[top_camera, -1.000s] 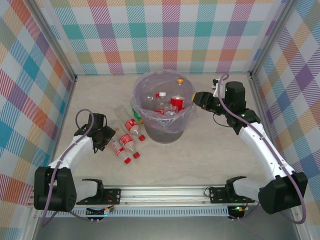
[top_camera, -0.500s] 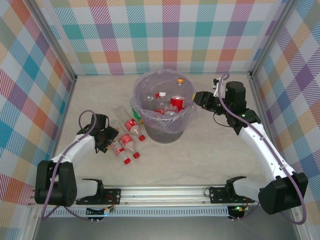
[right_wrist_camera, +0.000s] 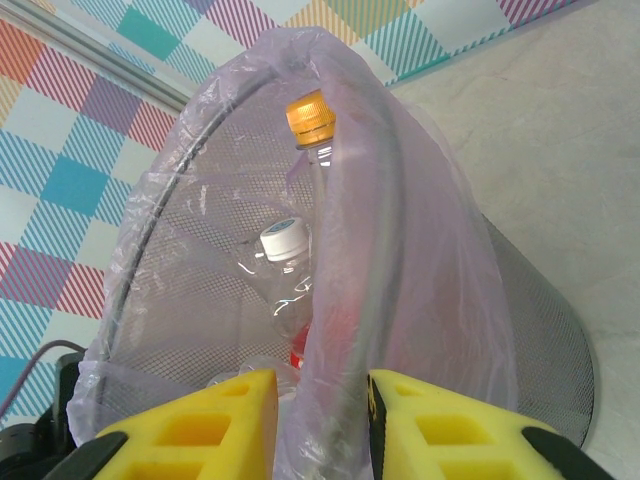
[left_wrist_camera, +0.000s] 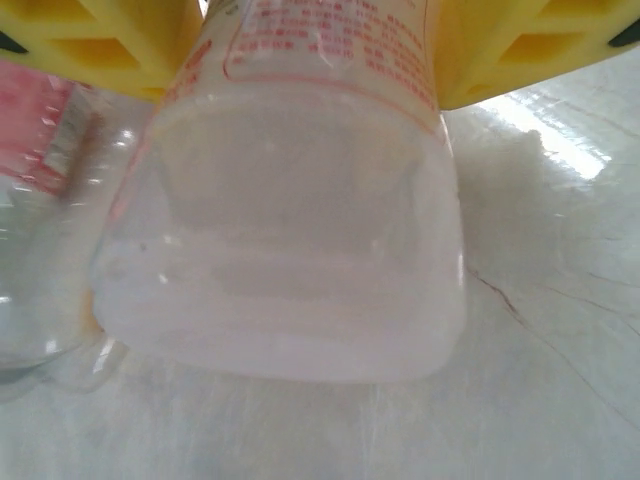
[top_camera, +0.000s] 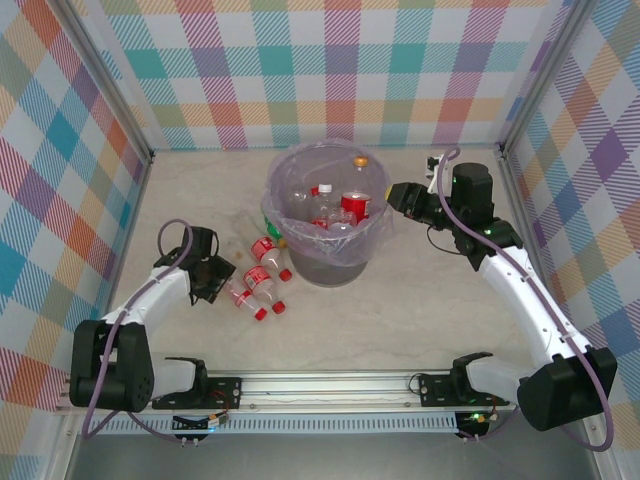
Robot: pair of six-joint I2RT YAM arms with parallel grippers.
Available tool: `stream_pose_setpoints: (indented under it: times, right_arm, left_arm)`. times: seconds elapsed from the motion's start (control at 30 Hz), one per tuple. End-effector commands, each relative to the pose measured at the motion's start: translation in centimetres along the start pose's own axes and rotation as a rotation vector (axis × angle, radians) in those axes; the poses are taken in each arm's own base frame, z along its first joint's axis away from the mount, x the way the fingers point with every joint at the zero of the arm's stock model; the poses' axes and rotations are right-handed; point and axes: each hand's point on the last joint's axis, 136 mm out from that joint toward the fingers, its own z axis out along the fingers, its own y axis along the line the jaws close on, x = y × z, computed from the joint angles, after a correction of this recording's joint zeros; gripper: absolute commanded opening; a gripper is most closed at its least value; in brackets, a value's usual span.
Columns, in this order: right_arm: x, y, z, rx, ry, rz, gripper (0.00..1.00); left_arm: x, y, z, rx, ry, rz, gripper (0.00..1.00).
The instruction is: Put the plastic bottles in the bin
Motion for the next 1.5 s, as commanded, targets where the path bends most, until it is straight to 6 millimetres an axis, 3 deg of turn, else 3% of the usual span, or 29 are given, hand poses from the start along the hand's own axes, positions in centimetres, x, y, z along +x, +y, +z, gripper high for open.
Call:
stream_pose_setpoints:
  times: [0.0,0.3,0.4,0.47,0.6,0.7,0.8,0.97,1.1,1.17,1.23,1.33,1.47]
  right_arm:
    - [-0.4,1.0,-0.8,-0.015,-0.024,-0.03,0.31]
    - [-0.4,1.4,0.2,-0.058,0.001,-0.026,0.31]
    - [-0.5,1.5,0.1,-0.057,-0.007,-0.032,0.31]
    - [-0.7,1.4,0.1,-0.056,-0.017,-0.041,0.3]
    - [-0.7,1.1,1.1,-0.106,-0.062,-0.067,0.25]
    - [-1.1,1.9,0.8,-0.138,-0.088,-0.08,0.25]
    - [-1.1,1.4,0.6,-0.107,-0.094,-0.067,0.25]
    - [-1.2,1.6,-0.3,-0.097,-0.121,-0.059,0.26]
    - [-1.4,1.0,-0.8,-0.038,-0.134,-0.076,0.26]
    - [-1.4,0.9,-1.0,-0.026,-0.134,-0.083,0.27]
    - [-1.5,1.0,-0.8,-0.035,-0.132,-0.083,0.27]
    - [-1.5,1.4,-0.5,-0.061,-0.122,-0.079,0.27]
    - [-1.4,1.8,-0.4,-0.081,-0.115,-0.076,0.27]
  left_arm:
    - [-1.4,-0.4,-3.4,-0.006,-0.079,0.048,0.55]
    - [-4.2,-2.2,-10.5,0.058,-0.239,0.056,0.51]
    - [-5.4,-4.3,-13.9,0.139,-0.313,0.06,0.49]
    - [-6.0,-6.8,-15.7,0.235,-0.354,0.041,0.45]
    - [-4.9,-14.8,-18.9,0.536,-0.356,0.019,0.45]
    - [-4.3,-18.3,-21.9,0.599,-0.392,0.095,0.46]
    - [-3.8,-20.5,-24.6,0.65,-0.421,0.17,0.46]
    - [-3.5,-22.2,-27.9,0.716,-0.457,0.252,0.46]
    - [-4.9,-21.3,-33.4,0.779,-0.592,0.272,0.46]
    - [-5.6,-20.5,-35.2,0.772,-0.654,0.291,0.46]
    - [-5.8,-20.4,-35.7,0.754,-0.672,0.314,0.46]
    - [-4.6,-22.0,-35.3,0.787,-0.612,0.371,0.46]
    - [-1.4,-26.5,-34.9,0.889,-0.516,0.487,0.44]
